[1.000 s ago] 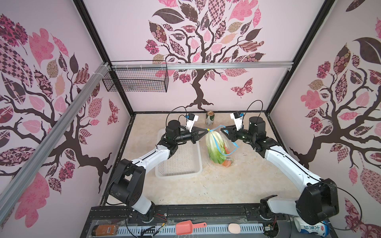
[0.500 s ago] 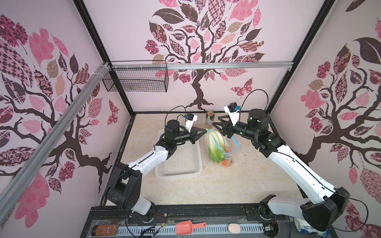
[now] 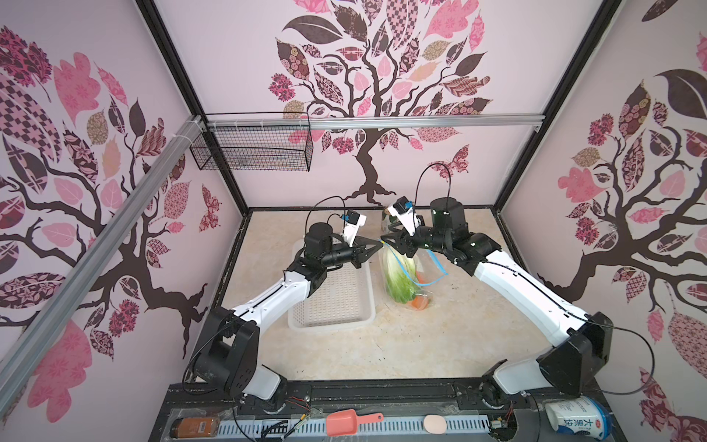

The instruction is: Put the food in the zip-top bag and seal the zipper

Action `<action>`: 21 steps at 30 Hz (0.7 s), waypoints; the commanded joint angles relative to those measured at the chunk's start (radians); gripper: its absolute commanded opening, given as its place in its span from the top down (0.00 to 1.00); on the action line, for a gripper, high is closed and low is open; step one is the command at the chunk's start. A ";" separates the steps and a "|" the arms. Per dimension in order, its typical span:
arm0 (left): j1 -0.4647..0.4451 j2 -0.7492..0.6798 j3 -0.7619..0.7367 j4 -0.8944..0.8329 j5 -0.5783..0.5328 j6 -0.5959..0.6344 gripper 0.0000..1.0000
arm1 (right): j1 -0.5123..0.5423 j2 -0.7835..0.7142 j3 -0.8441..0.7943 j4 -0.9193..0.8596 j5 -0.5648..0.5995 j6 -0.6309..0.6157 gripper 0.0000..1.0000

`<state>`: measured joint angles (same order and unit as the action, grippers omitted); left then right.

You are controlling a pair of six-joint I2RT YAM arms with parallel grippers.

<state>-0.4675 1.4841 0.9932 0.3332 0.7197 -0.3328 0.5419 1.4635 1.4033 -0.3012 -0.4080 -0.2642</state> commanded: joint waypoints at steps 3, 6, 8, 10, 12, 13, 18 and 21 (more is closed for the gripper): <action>-0.004 -0.029 0.049 -0.009 -0.011 0.029 1.00 | 0.005 0.041 0.052 -0.059 -0.029 -0.028 0.57; -0.005 -0.027 0.053 -0.020 -0.016 0.032 1.00 | 0.005 0.039 0.046 -0.060 -0.044 -0.026 0.57; -0.005 -0.028 0.054 -0.024 -0.021 0.032 1.00 | 0.005 0.036 0.039 -0.060 -0.043 -0.026 0.57; -0.004 -0.027 0.056 -0.028 -0.025 0.032 1.00 | 0.004 0.034 0.036 -0.062 -0.041 -0.026 0.57; -0.005 -0.027 0.059 -0.031 -0.025 0.032 1.00 | 0.006 0.035 0.031 -0.062 -0.041 -0.026 0.57; -0.005 -0.028 0.060 -0.033 -0.027 0.031 1.00 | 0.005 0.035 0.030 -0.064 -0.040 -0.026 0.58; -0.005 -0.030 0.068 -0.047 -0.032 0.031 1.00 | 0.006 0.047 0.031 -0.081 -0.031 -0.029 0.61; -0.005 -0.026 0.075 -0.056 -0.034 0.034 1.00 | 0.006 0.048 0.031 -0.085 -0.036 -0.029 0.61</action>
<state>-0.4702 1.4834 1.0130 0.2790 0.6926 -0.3130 0.5423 1.4857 1.4094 -0.3569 -0.4343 -0.2897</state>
